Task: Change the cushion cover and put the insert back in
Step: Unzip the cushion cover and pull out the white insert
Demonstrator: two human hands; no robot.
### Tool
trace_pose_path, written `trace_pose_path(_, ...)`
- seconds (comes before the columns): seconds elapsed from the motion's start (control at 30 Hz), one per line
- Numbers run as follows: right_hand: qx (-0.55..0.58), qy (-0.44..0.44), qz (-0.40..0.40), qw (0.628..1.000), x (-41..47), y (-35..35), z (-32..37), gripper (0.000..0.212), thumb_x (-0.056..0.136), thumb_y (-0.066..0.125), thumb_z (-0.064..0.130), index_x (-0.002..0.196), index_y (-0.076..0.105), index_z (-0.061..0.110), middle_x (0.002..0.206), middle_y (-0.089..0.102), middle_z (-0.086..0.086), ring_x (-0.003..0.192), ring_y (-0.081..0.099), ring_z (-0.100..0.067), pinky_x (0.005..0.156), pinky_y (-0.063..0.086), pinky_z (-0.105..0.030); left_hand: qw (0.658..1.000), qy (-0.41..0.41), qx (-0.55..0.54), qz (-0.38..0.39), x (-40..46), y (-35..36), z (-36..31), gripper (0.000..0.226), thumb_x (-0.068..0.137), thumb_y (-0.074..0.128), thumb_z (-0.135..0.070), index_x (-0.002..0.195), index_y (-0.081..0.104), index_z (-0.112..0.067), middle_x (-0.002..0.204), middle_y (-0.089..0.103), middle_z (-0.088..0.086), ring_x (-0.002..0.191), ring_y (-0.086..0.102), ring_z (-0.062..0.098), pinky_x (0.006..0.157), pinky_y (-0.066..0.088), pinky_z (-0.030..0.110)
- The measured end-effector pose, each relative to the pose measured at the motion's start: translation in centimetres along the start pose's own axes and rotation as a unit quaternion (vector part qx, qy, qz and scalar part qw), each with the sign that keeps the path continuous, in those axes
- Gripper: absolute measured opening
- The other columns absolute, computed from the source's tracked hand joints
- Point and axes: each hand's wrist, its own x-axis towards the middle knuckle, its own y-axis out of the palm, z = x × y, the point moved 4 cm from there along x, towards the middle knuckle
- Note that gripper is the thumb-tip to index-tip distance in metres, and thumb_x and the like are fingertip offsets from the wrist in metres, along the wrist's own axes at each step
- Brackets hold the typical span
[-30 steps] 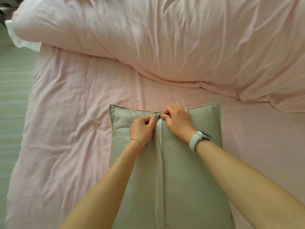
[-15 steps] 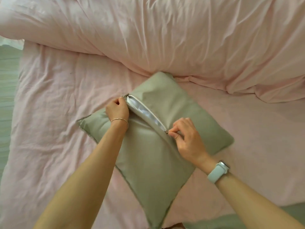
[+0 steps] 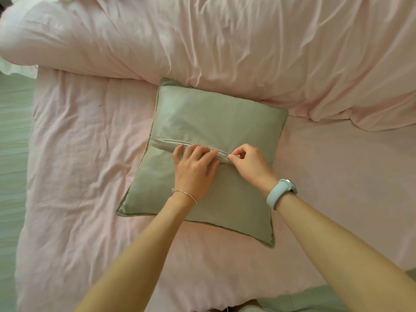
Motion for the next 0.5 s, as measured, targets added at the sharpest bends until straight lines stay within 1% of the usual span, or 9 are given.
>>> trace_pose_path(0.03, 0.001, 0.005, 0.005, 1.000, 0.0, -0.1, 0.0, 0.008, 0.088, 0.060, 0.015, 0.087, 0.061, 0.006, 0.069, 0.049, 0.010, 0.080, 0.047, -0.016, 0.062, 0.026, -0.020, 1.000, 0.009, -0.002, 0.000, -0.2, 0.3, -0.5, 0.019, 0.084, 0.053, -0.026, 0.085, 0.071, -0.019, 0.079, 0.063, 0.000, 0.086, 0.045, 0.015, 0.092, 0.029, 0.039)
trace_pose_path(0.1, -0.017, 0.012, 0.012, 1.000, -0.4, -0.7, -0.3, 0.010, 0.089, 0.060, 0.015, 0.087, 0.062, 0.006, 0.083, 0.062, -0.002, 0.085, 0.051, -0.020, 0.067, 0.031, -0.023, 1.000, -0.003, -0.010, -0.007, -0.6, 0.4, -0.5, 0.019, 0.085, 0.052, -0.021, 0.074, 0.067, -0.018, 0.071, 0.059, 0.000, 0.078, 0.042, 0.016, 0.091, 0.030, 0.038)
trace_pose_path(0.13, -0.034, 0.018, 0.007, 0.999, -0.6, -1.3, -0.7, 0.011, 0.089, 0.059, 0.015, 0.088, 0.062, 0.005, 0.092, 0.065, -0.009, 0.091, 0.054, -0.024, 0.071, 0.033, -0.026, 1.000, -0.009, -0.012, -0.011, -0.9, 0.3, -0.4, 0.020, 0.085, 0.051, -0.018, 0.071, 0.065, -0.017, 0.068, 0.057, 0.000, 0.077, 0.041, 0.016, 0.090, 0.030, 0.037)
trace_pose_path(0.2, -0.062, 0.037, -0.013, 0.997, -1.4, -3.2, -2.5, 0.013, 0.089, 0.059, 0.014, 0.090, 0.063, 0.002, 0.099, 0.065, -0.016, 0.098, 0.056, -0.029, 0.076, 0.035, -0.028, 1.000, -0.003, -0.008, -0.017, -1.5, -0.2, -0.1, 0.022, 0.086, 0.051, -0.015, 0.068, 0.063, -0.016, 0.068, 0.056, 0.000, 0.077, 0.042, 0.016, 0.090, 0.030, 0.035)
trace_pose_path(0.3, -0.084, 0.084, -0.035, 0.992, -3.1, -5.7, -6.4, 0.014, 0.090, 0.058, 0.014, 0.091, 0.061, 0.001, 0.100, 0.064, -0.018, 0.099, 0.056, -0.032, 0.073, 0.032, -0.029, 1.000, 0.019, -0.010, -0.015, -2.8, -0.9, -0.1, 0.021, 0.087, 0.052, -0.016, 0.068, 0.063, -0.014, 0.069, 0.057, 0.000, 0.078, 0.044, 0.016, 0.090, 0.032, 0.036)
trace_pose_path(0.4, -0.080, 0.128, -0.022, 0.988, -3.9, -5.2, -8.7, 0.012, 0.091, 0.057, 0.014, 0.084, 0.056, 0.006, 0.098, 0.063, -0.017, 0.099, 0.055, -0.031, 0.068, 0.028, -0.025, 1.000, 0.026, -0.011, -0.007, -4.0, -0.8, -1.1, 0.023, 0.088, 0.052, -0.016, 0.068, 0.063, -0.015, 0.068, 0.057, 0.000, 0.076, 0.046, 0.016, 0.091, 0.033, 0.036)
trace_pose_path(0.47, -0.062, 0.157, -0.015, 0.985, -3.4, -4.4, -9.3, 0.013, 0.091, 0.056, 0.014, 0.081, 0.054, 0.007, 0.100, 0.063, -0.017, 0.100, 0.054, -0.030, 0.070, 0.030, -0.025, 1.000, 0.022, -0.010, -0.004, -4.5, -0.8, -1.5, 0.023, 0.088, 0.051, -0.015, 0.069, 0.063, -0.015, 0.069, 0.057, -0.001, 0.078, 0.047, 0.015, 0.092, 0.032, 0.036)
trace_pose_path(0.5, -0.055, 0.171, -0.012, 0.984, -3.1, -4.1, -9.6, 0.012, 0.092, 0.056, 0.014, 0.085, 0.056, 0.005, 0.102, 0.062, -0.018, 0.101, 0.053, -0.030, 0.073, 0.033, -0.026, 1.000, 0.022, -0.008, -0.003, -4.7, -0.9, -1.5, 0.022, 0.088, 0.052, -0.014, 0.069, 0.063, -0.015, 0.069, 0.057, -0.001, 0.079, 0.048, 0.015, 0.093, 0.031, 0.035)
